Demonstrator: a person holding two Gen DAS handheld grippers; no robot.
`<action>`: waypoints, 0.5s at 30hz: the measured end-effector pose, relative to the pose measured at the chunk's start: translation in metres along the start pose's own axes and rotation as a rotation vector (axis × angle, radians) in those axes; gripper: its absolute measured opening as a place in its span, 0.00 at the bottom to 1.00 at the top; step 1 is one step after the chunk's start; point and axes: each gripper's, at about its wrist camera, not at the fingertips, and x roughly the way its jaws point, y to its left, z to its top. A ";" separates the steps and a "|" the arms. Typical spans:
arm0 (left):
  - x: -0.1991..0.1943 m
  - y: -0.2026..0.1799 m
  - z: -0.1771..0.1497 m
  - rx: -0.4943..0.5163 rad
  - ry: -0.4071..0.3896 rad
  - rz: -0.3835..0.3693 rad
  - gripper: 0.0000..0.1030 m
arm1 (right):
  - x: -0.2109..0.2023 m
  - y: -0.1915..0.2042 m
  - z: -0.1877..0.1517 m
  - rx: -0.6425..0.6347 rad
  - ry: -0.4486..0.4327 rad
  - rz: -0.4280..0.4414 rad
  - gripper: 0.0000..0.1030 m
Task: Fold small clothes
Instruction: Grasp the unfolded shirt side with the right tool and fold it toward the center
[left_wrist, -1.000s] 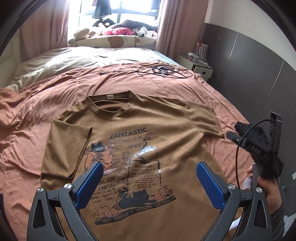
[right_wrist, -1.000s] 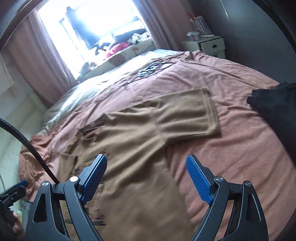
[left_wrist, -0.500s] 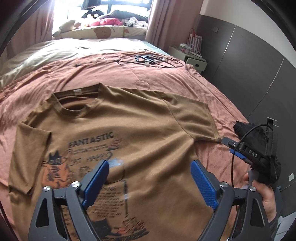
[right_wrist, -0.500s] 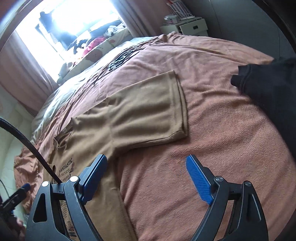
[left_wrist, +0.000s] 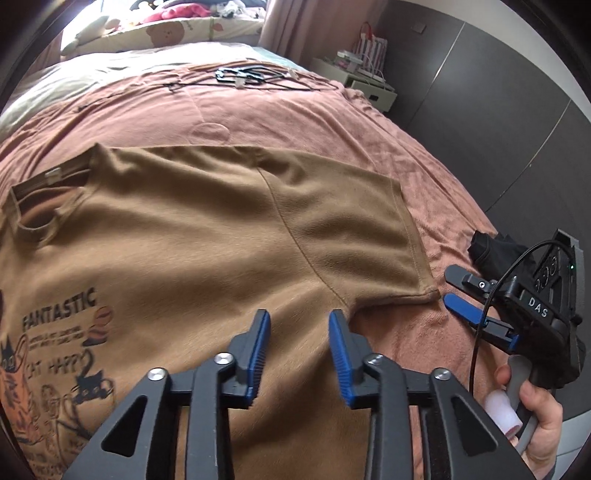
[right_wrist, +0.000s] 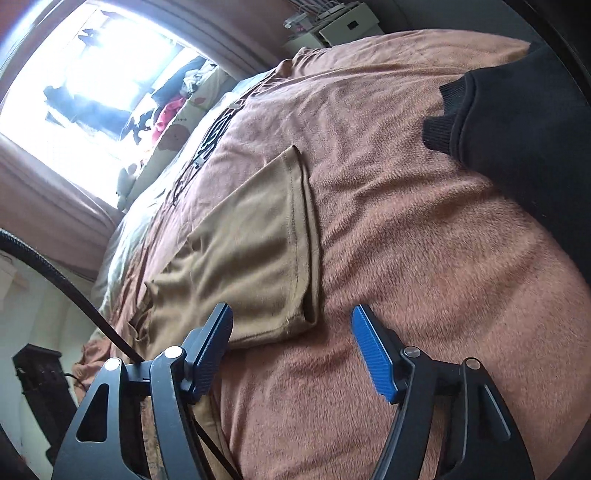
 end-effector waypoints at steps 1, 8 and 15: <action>0.005 -0.001 0.002 -0.001 0.009 -0.001 0.23 | 0.003 -0.003 0.003 0.009 0.007 0.006 0.56; 0.031 0.002 0.009 -0.023 0.045 -0.011 0.15 | 0.029 -0.018 0.031 0.049 0.031 0.037 0.37; 0.048 0.003 0.010 -0.037 0.081 -0.036 0.10 | 0.047 -0.017 0.044 0.052 0.051 0.049 0.01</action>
